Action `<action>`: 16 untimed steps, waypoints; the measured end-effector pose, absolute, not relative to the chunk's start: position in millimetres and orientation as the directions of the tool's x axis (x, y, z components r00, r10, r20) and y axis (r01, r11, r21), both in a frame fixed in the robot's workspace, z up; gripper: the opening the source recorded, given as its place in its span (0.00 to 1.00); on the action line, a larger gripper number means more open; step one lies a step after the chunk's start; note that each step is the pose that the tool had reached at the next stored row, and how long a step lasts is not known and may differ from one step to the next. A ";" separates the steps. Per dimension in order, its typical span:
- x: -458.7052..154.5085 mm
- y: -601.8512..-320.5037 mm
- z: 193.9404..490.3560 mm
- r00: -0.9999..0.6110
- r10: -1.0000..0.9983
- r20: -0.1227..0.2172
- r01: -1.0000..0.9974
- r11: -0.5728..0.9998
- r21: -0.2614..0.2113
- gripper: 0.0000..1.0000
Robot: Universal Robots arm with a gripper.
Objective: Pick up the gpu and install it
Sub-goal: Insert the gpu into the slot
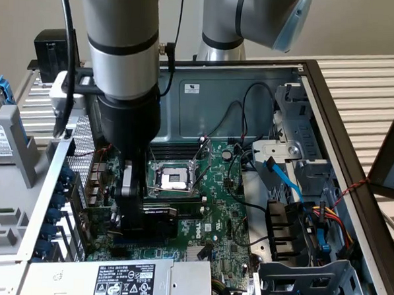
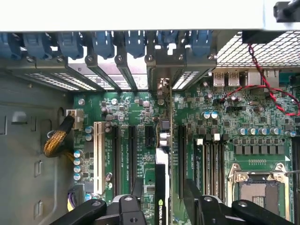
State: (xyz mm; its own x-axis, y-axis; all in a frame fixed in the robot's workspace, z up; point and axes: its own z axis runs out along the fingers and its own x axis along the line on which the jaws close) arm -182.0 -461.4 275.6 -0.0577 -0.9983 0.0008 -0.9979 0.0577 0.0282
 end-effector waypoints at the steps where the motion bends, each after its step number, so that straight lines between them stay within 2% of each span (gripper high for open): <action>1: -182.0 -461.4 280.1 -0.058 -0.998 0.001 -0.998 0.058 0.028 0.47; 9: -182.0 -462.5 313.1 -0.058 -0.998 0.001 -0.998 0.058 0.028 0.47; 16: -181.9 -462.8 314.0 -0.058 -0.998 0.000 -0.998 0.058 0.028 0.47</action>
State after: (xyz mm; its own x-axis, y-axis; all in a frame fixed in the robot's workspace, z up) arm -181.9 -462.8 314.0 -0.0584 -0.9983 0.0003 -0.9979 0.0584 0.0281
